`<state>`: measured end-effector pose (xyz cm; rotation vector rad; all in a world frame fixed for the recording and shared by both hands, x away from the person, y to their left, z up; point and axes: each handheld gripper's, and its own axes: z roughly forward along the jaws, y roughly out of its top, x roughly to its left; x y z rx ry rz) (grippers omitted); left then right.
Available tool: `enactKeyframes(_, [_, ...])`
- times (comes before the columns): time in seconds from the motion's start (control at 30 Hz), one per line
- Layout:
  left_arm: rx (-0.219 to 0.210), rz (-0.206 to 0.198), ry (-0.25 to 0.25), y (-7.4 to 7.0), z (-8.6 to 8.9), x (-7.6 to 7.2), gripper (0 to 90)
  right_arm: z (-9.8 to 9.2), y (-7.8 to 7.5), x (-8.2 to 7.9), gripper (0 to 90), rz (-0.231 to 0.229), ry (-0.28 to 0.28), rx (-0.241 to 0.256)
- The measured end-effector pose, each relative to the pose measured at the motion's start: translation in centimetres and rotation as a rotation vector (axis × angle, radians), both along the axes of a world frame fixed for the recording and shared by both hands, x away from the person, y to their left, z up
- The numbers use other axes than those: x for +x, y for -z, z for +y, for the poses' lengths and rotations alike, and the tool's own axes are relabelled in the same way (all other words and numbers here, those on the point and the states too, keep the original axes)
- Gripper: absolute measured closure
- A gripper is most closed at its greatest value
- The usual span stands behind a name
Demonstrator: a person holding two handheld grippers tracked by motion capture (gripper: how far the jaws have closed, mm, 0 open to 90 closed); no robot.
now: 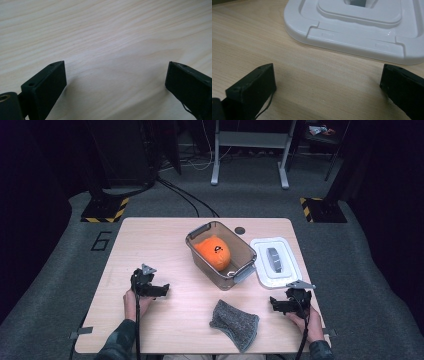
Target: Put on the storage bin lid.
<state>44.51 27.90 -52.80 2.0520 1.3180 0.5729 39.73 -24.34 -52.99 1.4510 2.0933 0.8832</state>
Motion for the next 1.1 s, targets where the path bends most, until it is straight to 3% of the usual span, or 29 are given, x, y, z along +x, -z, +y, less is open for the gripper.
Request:
enactKeyframes(0.07, [-0.029, -0.022, -0.038, 0.3, 0.2, 0.2, 0.5, 0.2, 0.0, 0.0, 0.0, -0.004, 0.023, 0.007])
enactKeyframes(0.13, [-0.024, -0.023, -0.042, 0.3, 0.3, 0.3, 0.0, 0.3, 0.0, 0.0, 0.0, -0.002, 0.01, 0.006])
enactKeyframes(0.33, [-0.025, -0.021, 0.003, 0.3, 0.3, 0.3, 0.0, 0.0, -0.2, 0.2, 0.0, 0.021, -0.037, -0.012])
enactKeyframes(0.5, [-0.021, -0.015, 0.007, 0.3, 0.3, 0.3, 0.0, 0.2, -0.5, 0.3, 1.5, 0.054, -0.02, -0.015])
enactKeyframes(0.63, [-0.019, -0.016, 0.011, 0.2, 0.3, 0.3, 0.0, 0.0, -1.2, 0.5, 1.7, 0.025, 0.004, -0.019])
enactKeyframes(0.83, [-0.02, -0.019, 0.021, 0.3, 0.2, 0.4, 0.1, -0.7, -3.5, 2.3, 1.0, 0.015, 0.021, 0.02])
enactKeyframes(1.1, [-0.019, -0.017, 0.028, 0.2, 0.0, 0.5, 0.2, 0.2, -5.6, 5.8, 2.0, 0.034, 0.036, -0.009])
